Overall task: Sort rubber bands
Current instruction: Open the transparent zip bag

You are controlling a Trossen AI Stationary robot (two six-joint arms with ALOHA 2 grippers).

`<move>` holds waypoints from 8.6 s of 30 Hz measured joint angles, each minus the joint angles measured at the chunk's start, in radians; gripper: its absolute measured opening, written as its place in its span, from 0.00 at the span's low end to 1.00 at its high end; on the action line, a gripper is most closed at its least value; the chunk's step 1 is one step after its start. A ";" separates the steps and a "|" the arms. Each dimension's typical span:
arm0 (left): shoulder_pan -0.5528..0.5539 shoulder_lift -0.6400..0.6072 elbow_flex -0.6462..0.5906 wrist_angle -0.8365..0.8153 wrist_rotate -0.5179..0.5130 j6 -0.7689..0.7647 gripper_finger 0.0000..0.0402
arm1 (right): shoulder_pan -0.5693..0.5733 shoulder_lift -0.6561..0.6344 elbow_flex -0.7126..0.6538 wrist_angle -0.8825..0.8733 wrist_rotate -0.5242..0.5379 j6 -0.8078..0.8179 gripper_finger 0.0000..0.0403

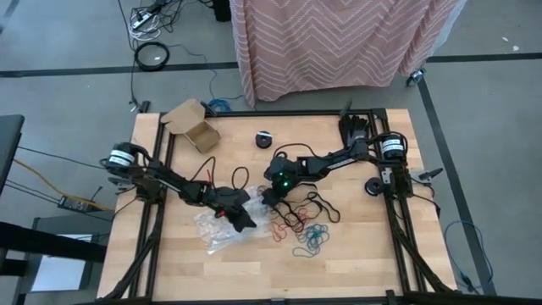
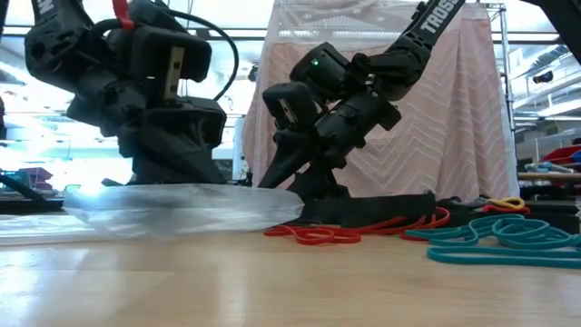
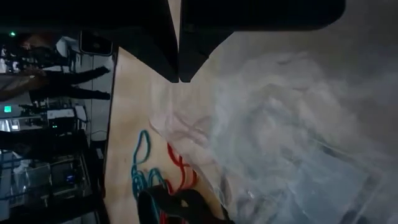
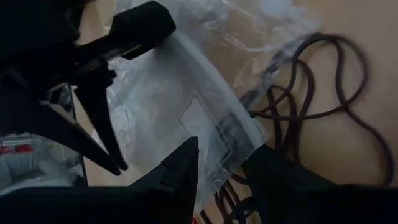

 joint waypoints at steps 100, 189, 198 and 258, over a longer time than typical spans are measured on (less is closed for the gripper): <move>0.518 -0.372 0.693 -0.644 0.104 0.811 0.36 | -0.176 -1.055 0.000 -0.173 0.256 -0.323 0.00; 0.537 -0.159 1.077 -1.485 0.249 1.230 0.00 | -0.166 -0.769 0.162 -0.380 0.063 -0.765 0.37; 0.508 -0.116 1.090 -1.545 0.232 1.278 0.00 | -0.166 -0.589 0.357 -0.684 -0.014 -0.890 0.34; 0.470 -0.103 1.091 -1.361 0.229 1.202 0.06 | -0.168 -0.503 0.363 -0.658 0.006 -0.866 0.01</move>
